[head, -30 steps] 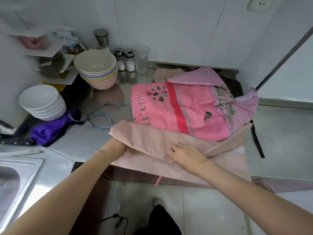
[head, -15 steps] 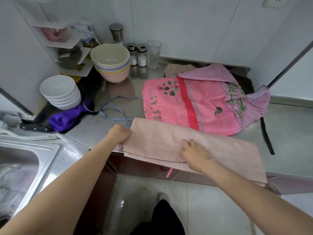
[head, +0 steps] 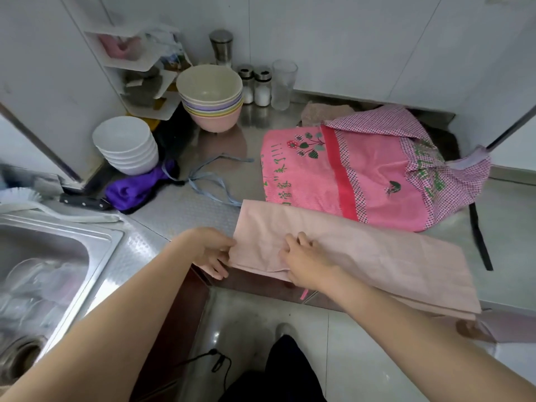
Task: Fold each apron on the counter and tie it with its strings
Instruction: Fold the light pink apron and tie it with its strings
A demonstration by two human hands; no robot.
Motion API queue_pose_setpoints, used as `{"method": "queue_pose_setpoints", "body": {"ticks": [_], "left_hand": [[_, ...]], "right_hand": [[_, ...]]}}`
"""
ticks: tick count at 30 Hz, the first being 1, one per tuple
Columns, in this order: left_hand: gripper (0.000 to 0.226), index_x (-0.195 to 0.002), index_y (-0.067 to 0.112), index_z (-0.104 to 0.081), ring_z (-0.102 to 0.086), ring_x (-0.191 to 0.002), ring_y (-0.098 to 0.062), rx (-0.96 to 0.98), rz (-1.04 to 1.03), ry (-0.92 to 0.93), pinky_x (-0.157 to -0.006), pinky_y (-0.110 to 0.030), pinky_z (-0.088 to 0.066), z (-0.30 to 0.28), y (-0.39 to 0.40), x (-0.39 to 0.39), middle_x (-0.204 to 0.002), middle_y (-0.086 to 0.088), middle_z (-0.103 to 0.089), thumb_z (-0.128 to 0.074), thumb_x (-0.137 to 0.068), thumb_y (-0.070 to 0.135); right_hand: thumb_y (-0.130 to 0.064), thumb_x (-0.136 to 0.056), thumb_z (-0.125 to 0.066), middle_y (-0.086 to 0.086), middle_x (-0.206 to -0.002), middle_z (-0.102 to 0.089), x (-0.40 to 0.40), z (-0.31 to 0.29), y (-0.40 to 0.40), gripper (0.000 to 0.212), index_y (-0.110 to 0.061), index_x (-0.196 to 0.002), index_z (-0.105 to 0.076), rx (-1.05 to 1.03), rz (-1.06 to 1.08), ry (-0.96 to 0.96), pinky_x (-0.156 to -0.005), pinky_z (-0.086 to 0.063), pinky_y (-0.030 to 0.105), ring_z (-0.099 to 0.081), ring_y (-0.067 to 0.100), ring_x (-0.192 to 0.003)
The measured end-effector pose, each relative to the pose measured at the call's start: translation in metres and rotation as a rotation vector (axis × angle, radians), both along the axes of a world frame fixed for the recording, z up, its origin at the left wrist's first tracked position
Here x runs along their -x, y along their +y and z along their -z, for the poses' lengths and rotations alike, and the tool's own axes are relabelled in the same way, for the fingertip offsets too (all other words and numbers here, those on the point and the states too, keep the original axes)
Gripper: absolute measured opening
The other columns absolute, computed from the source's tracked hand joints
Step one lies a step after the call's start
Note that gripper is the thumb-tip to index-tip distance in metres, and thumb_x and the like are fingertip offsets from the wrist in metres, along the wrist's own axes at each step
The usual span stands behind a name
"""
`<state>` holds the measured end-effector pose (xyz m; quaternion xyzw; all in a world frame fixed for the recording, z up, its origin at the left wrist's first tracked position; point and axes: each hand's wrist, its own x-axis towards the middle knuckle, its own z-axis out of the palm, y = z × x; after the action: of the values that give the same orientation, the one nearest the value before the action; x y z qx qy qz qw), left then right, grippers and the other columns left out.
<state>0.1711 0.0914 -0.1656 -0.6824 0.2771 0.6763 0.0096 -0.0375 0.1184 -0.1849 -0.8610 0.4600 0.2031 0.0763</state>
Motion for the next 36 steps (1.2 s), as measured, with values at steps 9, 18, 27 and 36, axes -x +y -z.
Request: {"method": "queue_pose_setpoints", "body": {"ticks": [9, 18, 27, 36], "left_hand": [[0.006, -0.087, 0.002, -0.056, -0.058, -0.078, -0.017, 0.251, -0.358, 0.144, -0.052, -0.024, -0.057, 0.018, 0.000, 0.004, -0.087, -0.009, -0.057, -0.057, -0.091, 0.006], [0.014, -0.080, 0.007, -0.060, -0.060, -0.077, -0.011, 0.355, -0.238, 0.086, -0.056, -0.014, -0.055, 0.021, -0.006, -0.007, -0.083, -0.005, -0.062, -0.057, -0.087, -0.005], [0.026, -0.101, 0.005, -0.059, -0.057, -0.059, -0.018, 0.748, -0.139, -0.216, -0.066, -0.031, -0.052, 0.015, -0.045, -0.011, -0.076, -0.011, -0.059, -0.054, -0.082, -0.012], [0.020, -0.117, 0.016, -0.047, -0.056, -0.073, -0.017, 0.569, -0.531, 0.346, -0.066, -0.027, -0.043, -0.024, -0.105, 0.041, -0.096, -0.001, -0.058, -0.043, -0.098, 0.015]], "right_hand": [[-0.026, -0.084, -0.054, 0.006, -0.122, -0.036, 0.010, -0.012, -0.010, 0.012, -0.019, -0.092, -0.060, -0.060, -0.084, -0.070, -0.094, -0.035, 0.045, -0.031, 0.029, -0.117], [-0.034, -0.094, -0.046, 0.004, -0.123, -0.043, 0.007, -0.008, -0.044, 0.021, -0.018, -0.098, -0.060, -0.090, 0.173, -0.277, -0.099, -0.034, 0.042, -0.036, 0.027, -0.118], [-0.002, -0.086, -0.055, 0.017, -0.103, -0.061, 0.027, -0.007, -0.113, 0.017, -0.003, -0.101, -0.060, -0.404, 0.785, -0.549, -0.072, -0.046, 0.028, -0.058, 0.026, -0.090], [0.010, -0.091, -0.045, 0.007, -0.079, -0.065, 0.047, -0.059, -0.173, 0.019, -0.002, -0.095, -0.060, -0.562, 1.112, -1.403, -0.062, -0.054, 0.021, -0.066, 0.013, -0.062]]}}
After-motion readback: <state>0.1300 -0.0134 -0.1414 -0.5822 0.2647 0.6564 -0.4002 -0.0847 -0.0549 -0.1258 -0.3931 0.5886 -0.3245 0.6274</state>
